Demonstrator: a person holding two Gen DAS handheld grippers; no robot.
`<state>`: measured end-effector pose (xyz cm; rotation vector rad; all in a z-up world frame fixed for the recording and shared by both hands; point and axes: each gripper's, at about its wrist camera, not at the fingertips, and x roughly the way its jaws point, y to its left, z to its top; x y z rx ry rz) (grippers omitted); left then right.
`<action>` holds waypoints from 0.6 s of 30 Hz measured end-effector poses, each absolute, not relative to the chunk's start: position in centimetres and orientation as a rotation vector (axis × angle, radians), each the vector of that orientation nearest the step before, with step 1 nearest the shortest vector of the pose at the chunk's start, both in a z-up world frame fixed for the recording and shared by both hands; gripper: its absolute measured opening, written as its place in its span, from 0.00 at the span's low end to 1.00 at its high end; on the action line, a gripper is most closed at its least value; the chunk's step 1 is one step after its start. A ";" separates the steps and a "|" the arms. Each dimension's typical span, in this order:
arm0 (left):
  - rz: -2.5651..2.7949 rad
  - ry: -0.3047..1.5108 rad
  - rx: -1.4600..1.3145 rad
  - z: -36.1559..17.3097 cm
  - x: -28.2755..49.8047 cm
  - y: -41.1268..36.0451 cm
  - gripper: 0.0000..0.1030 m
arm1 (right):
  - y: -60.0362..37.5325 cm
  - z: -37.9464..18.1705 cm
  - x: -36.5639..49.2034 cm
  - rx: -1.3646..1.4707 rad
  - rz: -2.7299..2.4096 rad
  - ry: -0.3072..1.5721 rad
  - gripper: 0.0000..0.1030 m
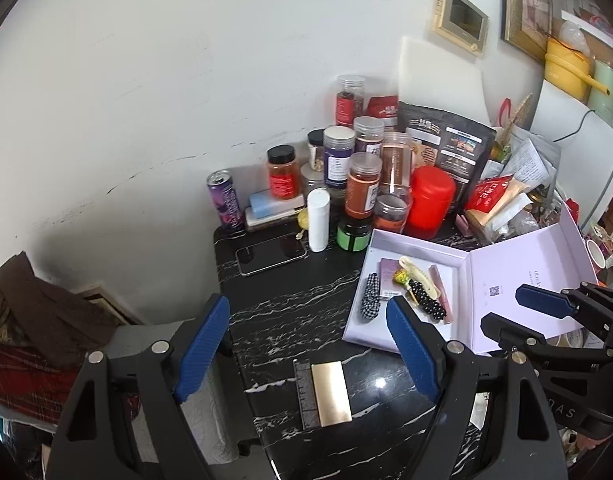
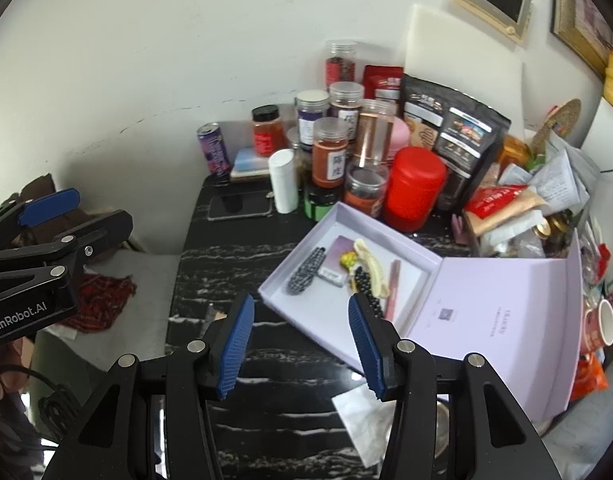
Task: Organize rigid objects
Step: 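Withdraw both grippers from the gift box toward the gold compact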
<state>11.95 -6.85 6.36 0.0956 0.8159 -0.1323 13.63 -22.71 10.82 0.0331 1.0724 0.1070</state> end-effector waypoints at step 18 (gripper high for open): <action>0.065 0.827 0.079 4.0 9.2 -0.8 0.79 | -17.5 8.0 12.6 0.020 0.281 1.111 0.49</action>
